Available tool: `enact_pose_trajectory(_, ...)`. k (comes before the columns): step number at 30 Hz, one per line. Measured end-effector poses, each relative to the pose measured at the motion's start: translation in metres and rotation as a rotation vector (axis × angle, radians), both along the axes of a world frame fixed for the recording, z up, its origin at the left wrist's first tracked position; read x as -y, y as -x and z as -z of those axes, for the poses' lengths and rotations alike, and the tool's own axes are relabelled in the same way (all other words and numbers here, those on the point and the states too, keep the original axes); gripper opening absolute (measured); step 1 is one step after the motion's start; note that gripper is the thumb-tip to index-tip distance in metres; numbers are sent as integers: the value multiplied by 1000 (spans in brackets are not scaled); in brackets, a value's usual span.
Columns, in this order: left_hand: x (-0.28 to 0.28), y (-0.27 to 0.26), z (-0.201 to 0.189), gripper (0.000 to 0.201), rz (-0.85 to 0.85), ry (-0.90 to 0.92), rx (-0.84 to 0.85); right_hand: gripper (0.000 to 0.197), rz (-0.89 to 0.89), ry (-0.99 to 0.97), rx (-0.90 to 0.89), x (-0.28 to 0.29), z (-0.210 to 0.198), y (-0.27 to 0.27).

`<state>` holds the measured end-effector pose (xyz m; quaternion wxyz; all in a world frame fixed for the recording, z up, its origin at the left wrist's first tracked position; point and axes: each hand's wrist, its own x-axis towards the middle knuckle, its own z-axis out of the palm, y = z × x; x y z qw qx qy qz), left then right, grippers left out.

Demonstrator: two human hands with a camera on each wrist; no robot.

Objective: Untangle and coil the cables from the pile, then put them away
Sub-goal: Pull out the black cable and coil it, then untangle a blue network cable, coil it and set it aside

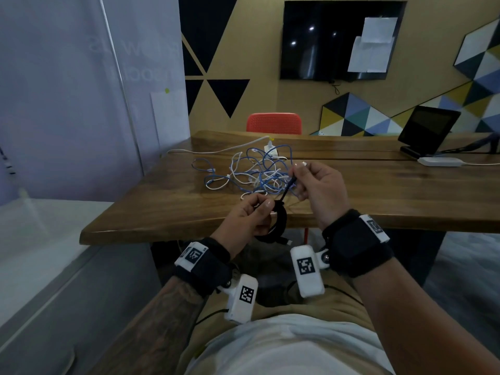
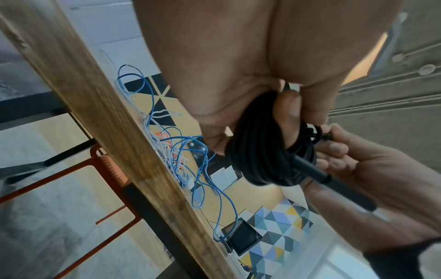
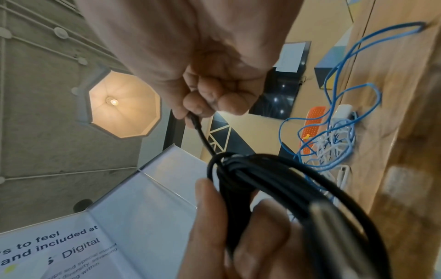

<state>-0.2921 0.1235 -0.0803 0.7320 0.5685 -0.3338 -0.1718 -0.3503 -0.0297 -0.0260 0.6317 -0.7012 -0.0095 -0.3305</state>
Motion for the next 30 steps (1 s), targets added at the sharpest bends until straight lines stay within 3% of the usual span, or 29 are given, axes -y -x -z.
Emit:
enact_pose_trajectory(3,-3,-7,0,13,-74,6,31,26,-88,-41,-60,1,0,-13)
enact_pose_trajectory(6,-11,-32,0,16,-256,113,-12,24,-221,-71,-178,-2,3,-36)
enact_pose_trajectory(9,-21,-69,-8,14,-416,185,-79,35,-301,118,-336,-10,18,-61)
enact_pose_trajectory(12,-33,-102,-11,17,-433,209,-152,51,-365,216,-413,-30,36,-90)
enact_pose_trajectory(14,-43,-115,-13,25,-378,201,-207,43,-359,172,-401,-44,39,-112)
enact_pose_trajectory(18,-72,-143,-19,21,-376,179,-289,22,-403,16,-427,-68,31,-159)
enact_pose_trajectory(21,-101,-168,-26,13,-474,34,-323,15,-465,-47,-510,-86,30,-196)
enact_pose_trajectory(27,-165,-221,-25,20,-728,-548,-265,26,-538,1,-672,-133,34,-259)
enact_pose_trajectory(30,-185,-250,-16,22,-828,-646,-286,23,-579,23,-766,-161,37,-287)
